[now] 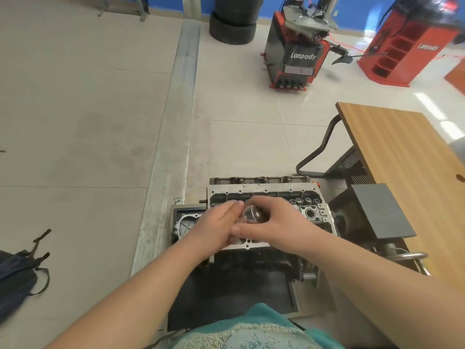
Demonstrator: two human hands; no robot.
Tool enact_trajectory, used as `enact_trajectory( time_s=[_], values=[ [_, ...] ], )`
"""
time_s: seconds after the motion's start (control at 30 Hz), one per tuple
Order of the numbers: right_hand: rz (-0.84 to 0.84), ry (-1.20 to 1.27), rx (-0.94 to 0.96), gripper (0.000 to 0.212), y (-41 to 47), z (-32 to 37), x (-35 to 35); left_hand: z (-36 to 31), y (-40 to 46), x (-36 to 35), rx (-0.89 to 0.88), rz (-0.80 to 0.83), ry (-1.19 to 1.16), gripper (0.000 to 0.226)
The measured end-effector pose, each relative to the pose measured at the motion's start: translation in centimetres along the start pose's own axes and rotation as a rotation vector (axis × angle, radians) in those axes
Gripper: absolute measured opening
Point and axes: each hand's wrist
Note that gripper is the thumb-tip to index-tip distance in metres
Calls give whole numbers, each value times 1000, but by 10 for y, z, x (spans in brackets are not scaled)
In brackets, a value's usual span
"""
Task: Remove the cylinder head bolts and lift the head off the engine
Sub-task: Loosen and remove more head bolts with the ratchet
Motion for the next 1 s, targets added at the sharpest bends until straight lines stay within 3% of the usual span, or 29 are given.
enact_trajectory(
  time_s=[0.07, 0.13, 0.2, 0.23, 0.33, 0.47, 0.83, 1.0],
  values=[
    [-105, -204, 25, 30, 6, 12, -5, 0, 14, 7, -118, -171, 8, 33],
    [-206, -379, 45, 25, 14, 25, -3, 9, 26, 20, -136, -452, -116, 25],
    [-265, -465, 62, 27, 24, 38, 3, 30, 36, 33, -1, -711, -190, 16],
    [-280, -499, 70, 31, 30, 42, 6, 43, 39, 37, 125, -732, -211, 13],
    [-284, -631, 66, 29, 51, 47, 7, 82, 46, 20, 376, -481, -191, 41],
    [-249, -799, 67, 32, 76, 42, -2, 106, 46, -9, 410, -273, -116, 68],
    [-201, -827, 24, 26, 100, 39, -12, 128, 51, -18, 301, -263, 31, 63],
    [-161, -804, -94, 23, 111, 48, -7, 129, 52, -20, 302, -277, 62, 63]
  ],
)
Point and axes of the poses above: each hand's wrist, its own y-axis towards the middle knuckle, its own x-axis out of the back of the hand, z = x × y, and after that the axes turned 7 degrees about x, right-handed
